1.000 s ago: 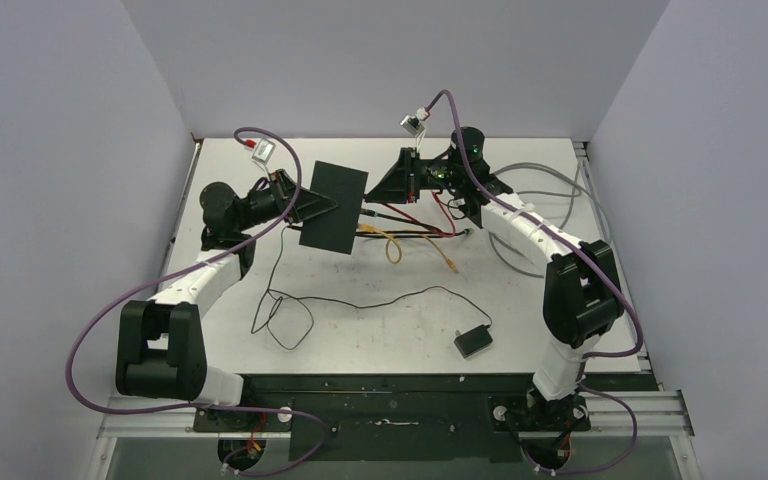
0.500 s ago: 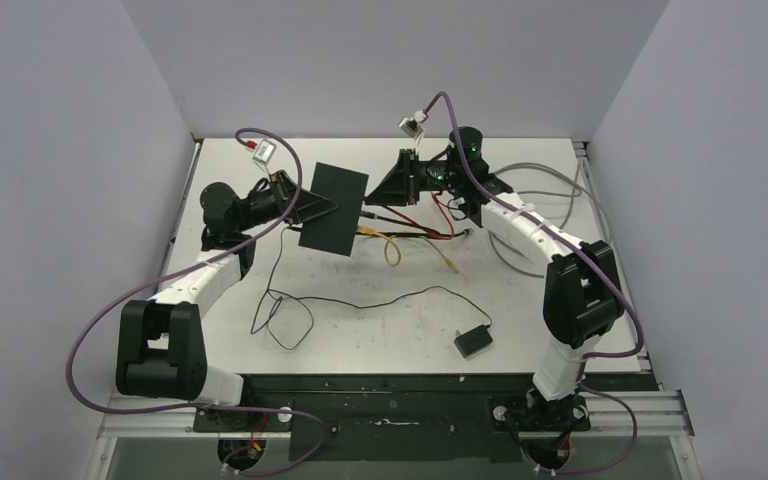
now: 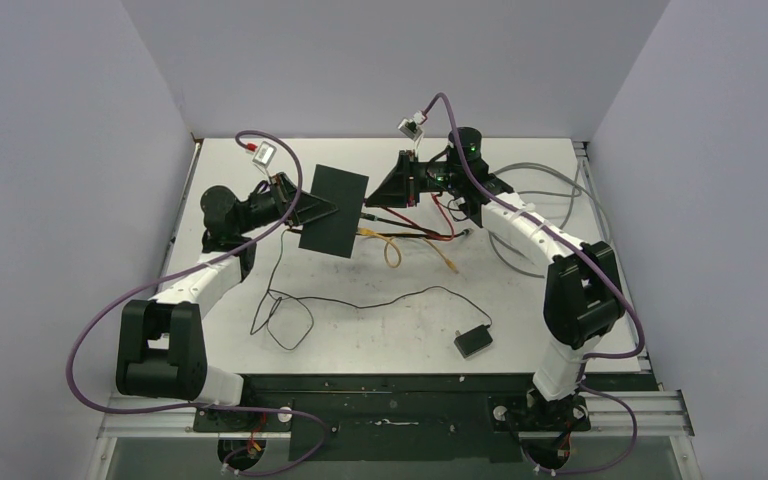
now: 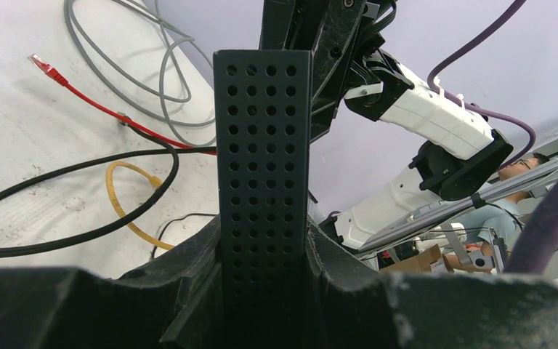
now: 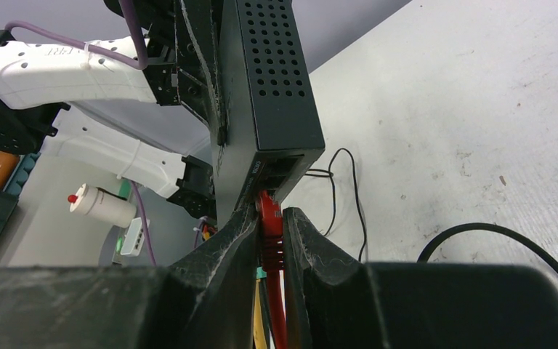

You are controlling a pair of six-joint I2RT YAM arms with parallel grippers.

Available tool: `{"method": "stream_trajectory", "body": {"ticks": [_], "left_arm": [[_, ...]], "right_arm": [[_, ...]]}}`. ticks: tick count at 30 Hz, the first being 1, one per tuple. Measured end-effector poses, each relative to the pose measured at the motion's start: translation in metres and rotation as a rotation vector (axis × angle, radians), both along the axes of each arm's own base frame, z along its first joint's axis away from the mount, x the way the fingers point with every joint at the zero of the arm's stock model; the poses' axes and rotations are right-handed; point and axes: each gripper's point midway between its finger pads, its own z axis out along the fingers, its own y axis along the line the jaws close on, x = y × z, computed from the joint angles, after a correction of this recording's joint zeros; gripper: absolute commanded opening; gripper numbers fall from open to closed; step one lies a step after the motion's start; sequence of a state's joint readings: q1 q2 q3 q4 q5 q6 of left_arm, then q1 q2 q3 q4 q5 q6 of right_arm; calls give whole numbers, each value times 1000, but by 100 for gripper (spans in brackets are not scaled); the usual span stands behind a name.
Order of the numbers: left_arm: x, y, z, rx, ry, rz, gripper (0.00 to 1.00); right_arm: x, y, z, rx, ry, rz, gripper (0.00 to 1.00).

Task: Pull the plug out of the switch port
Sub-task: Pull the connector from the switch port.

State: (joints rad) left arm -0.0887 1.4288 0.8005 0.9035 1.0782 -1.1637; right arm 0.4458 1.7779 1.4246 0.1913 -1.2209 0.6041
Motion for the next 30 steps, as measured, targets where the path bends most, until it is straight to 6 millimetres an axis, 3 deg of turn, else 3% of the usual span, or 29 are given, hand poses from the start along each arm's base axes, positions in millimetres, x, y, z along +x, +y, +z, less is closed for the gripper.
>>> {"method": "stream_trajectory", "body": {"ticks": [13,21,30], "left_arm": [[-2,1,1,-9,-7,-4,0],[8,12,12,-39,-34,62,0],[8,12,10,-31,-24,65,0]], "right_arm": [[-4,-6,0,-14,-18,-4,5],[5,-31,-27,-70,62,-66,5],[7,-31,-25,-74,60,-72,5]]}}
